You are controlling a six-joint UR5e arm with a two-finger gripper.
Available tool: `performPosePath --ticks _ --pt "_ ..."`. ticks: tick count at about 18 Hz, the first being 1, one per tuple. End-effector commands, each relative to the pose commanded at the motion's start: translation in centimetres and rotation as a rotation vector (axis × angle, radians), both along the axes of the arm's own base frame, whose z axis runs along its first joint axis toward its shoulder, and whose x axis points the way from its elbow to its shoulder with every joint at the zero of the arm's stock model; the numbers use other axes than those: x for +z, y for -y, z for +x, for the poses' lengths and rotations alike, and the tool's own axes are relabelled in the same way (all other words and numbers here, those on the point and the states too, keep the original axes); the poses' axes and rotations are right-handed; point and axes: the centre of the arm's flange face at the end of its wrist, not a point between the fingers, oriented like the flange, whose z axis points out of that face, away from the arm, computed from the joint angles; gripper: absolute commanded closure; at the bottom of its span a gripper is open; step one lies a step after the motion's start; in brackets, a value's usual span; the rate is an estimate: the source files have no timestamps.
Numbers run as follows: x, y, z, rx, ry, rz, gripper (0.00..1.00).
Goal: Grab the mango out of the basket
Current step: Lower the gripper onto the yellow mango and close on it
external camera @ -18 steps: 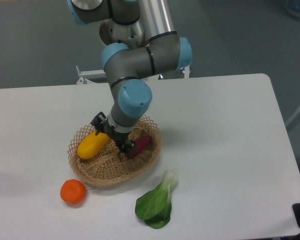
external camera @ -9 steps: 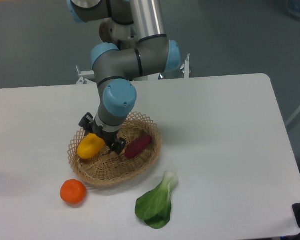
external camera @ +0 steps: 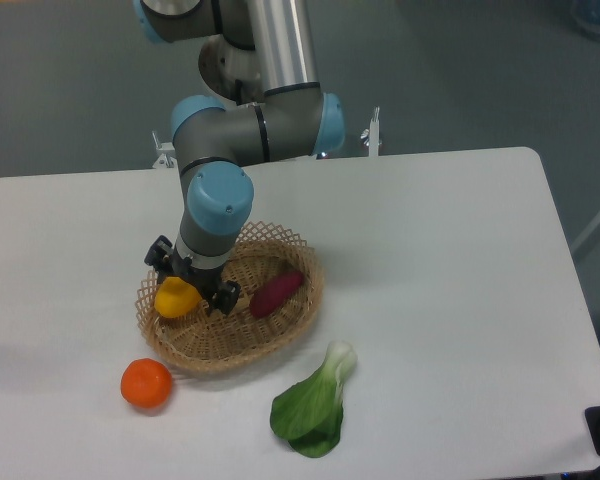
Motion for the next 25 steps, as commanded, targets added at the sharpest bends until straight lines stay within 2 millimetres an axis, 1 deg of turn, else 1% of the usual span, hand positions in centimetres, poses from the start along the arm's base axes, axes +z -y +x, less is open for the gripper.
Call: performPosePath --ticks 3,10,16,17,19,21,22,23,25 --pt "0.0 -0.1 0.0 0.006 -0.002 0.000 0.00" --pt "-1.2 -0.2 0.2 0.001 0.003 -0.022 0.00" --pt "-1.8 -0.2 0.5 -0.012 -0.022 -0.047 0.01" --pt "-1.8 -0.3 0.7 -0.017 -0.029 -0.051 0.05" --pt "-1.8 -0.3 0.7 -0.016 -0.030 -0.053 0.21" --pt "-1.6 -0.4 0.6 -0.013 -0.032 -0.051 0.38" --pt "-1.4 -0.5 0.5 0.001 -0.033 -0.051 0.52" --pt "-1.1 -0.6 0.5 0.005 -0.036 -0.047 0.62" --pt "-0.9 -0.7 0.4 0.004 -0.039 -0.043 0.75"
